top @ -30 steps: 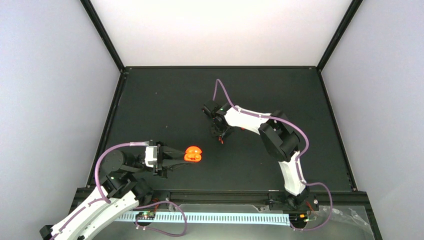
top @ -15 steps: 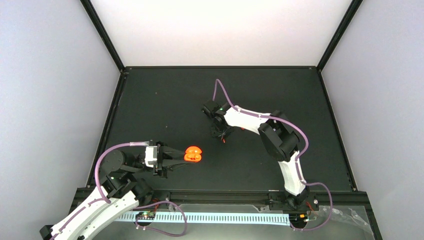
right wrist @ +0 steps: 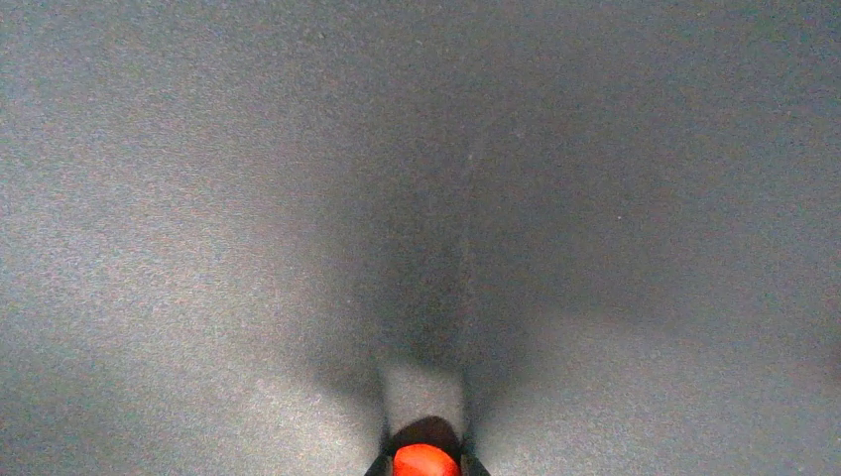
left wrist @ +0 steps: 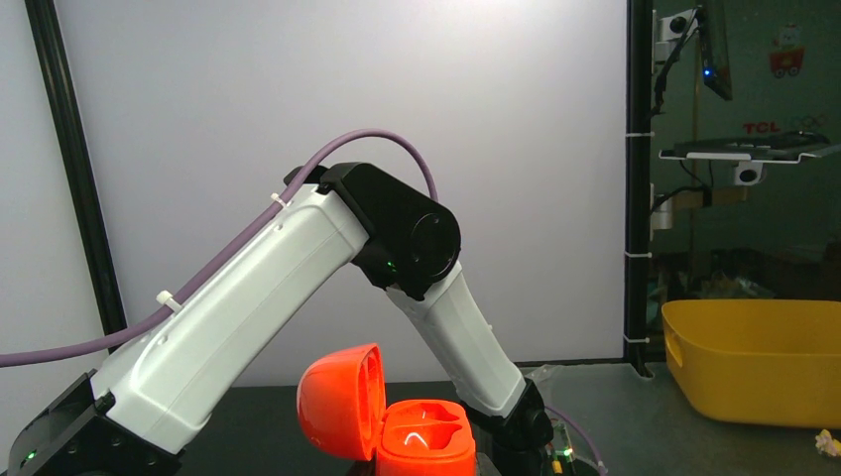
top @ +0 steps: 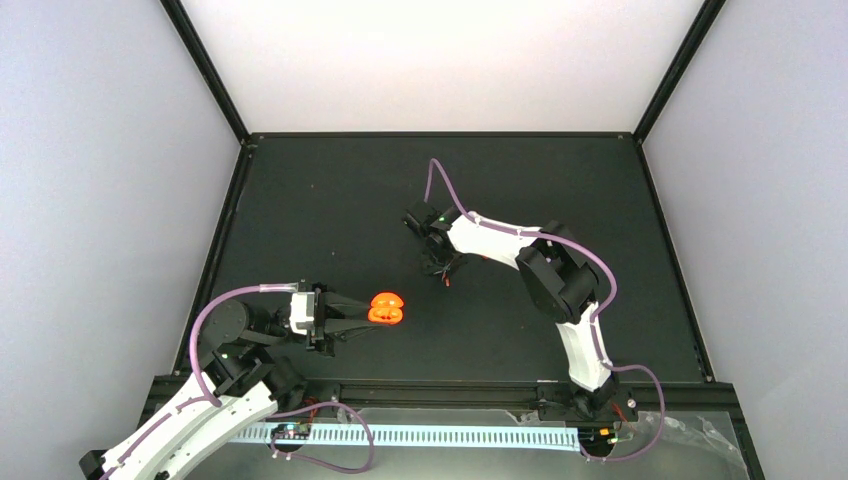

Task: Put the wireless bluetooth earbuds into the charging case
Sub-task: Pick up the earbud from the center of the board.

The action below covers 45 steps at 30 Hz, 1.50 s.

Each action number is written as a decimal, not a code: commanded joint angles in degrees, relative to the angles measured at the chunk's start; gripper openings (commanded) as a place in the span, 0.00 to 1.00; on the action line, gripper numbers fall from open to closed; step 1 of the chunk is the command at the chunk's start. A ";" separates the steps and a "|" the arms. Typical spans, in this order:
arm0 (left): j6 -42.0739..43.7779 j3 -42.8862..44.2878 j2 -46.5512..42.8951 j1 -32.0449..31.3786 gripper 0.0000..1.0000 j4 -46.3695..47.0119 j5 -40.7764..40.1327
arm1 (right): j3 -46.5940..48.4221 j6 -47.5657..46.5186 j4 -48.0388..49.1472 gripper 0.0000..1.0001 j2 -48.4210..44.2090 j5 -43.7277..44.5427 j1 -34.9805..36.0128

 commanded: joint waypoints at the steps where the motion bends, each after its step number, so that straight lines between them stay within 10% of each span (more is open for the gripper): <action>1: 0.31 0.37 -0.67 -0.13 0.02 -0.09 0.54 | -1.40 0.64 1.63 0.12 3.18 -2.25 1.28; 22: 0.58 0.28 -0.44 -0.14 0.02 -0.36 -0.44 | -5.74 2.09 4.49 0.07 -8.63 3.20 1.18; 45: 1.03 4.12 9.87 -0.13 0.01 7.14 -2.70 | -19.58 -9.03 24.60 0.09 -61.27 -3.97 1.17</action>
